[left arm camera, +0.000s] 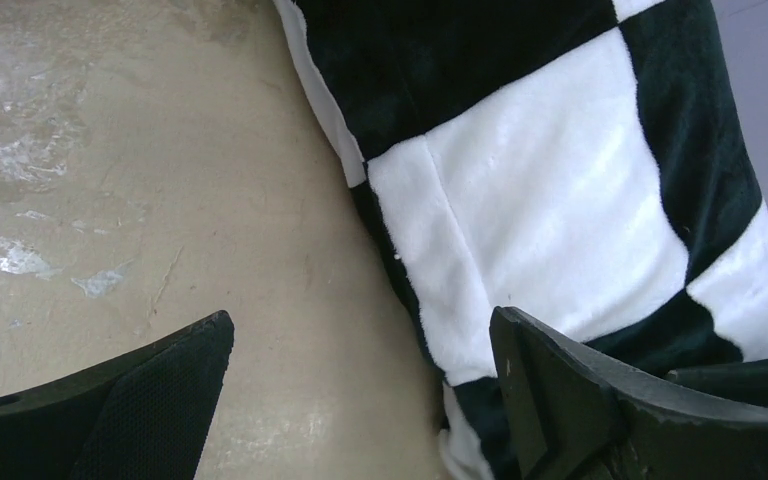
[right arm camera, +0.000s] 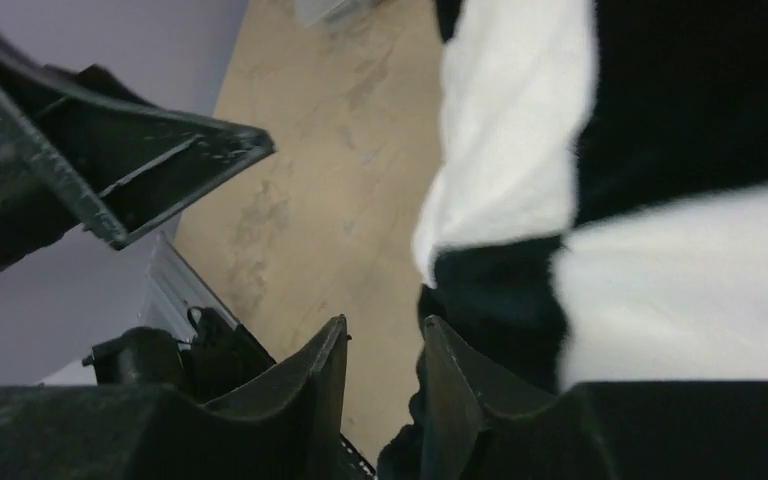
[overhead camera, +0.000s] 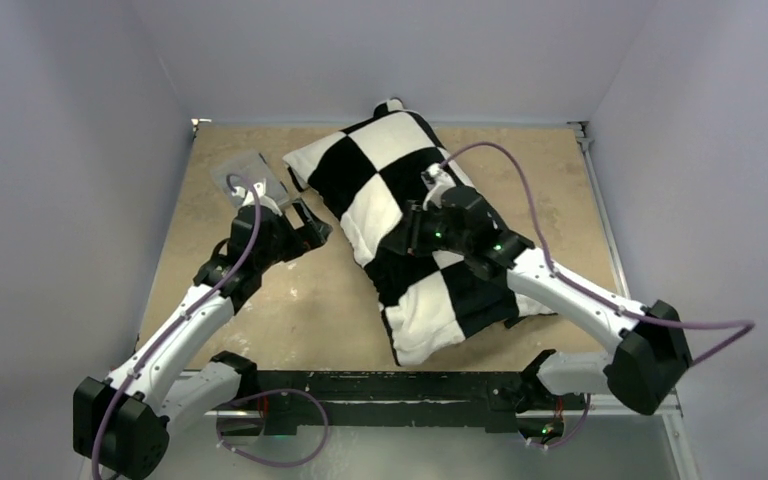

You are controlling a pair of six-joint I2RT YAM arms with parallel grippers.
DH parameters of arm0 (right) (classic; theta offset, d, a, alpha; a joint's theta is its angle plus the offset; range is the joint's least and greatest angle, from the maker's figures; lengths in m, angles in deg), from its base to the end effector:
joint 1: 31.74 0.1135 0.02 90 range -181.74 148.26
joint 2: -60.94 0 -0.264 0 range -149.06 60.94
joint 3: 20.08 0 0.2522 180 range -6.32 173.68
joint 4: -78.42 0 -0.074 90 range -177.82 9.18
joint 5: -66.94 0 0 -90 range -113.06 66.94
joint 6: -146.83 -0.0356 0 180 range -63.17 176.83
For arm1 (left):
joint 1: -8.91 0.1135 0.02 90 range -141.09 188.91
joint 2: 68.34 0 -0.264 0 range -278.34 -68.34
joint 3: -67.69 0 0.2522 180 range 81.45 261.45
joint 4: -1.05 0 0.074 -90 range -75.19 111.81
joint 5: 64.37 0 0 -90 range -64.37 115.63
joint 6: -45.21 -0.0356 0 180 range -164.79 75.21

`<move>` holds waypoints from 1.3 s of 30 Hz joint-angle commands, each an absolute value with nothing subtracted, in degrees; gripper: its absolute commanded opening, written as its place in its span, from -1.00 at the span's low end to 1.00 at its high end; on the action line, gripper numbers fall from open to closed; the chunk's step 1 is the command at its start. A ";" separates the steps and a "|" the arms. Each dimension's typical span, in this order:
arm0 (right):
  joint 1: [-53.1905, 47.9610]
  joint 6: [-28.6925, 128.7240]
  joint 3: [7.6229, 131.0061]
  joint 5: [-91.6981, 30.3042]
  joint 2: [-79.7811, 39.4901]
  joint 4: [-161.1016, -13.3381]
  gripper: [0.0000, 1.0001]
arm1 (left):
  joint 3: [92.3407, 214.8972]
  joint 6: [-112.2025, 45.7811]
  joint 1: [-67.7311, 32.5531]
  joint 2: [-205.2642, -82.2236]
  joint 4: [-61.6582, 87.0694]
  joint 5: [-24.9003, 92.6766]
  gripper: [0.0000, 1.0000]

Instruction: Remove the pillowcase from the pillow

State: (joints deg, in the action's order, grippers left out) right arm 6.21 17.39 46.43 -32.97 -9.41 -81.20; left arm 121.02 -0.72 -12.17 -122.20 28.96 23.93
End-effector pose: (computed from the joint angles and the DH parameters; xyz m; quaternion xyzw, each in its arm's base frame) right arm 0.2189 0.1785 0.3005 -0.0360 0.8371 0.3948 0.3769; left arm 0.1990 -0.0756 0.2722 -0.1786 0.8403 -0.2648 0.4381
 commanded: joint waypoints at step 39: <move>0.25 23.90 60.37 -39.93 -23.21 -87.29 0.98 | 134.77 -2.55 -12.36 -138.41 26.33 30.76 0.99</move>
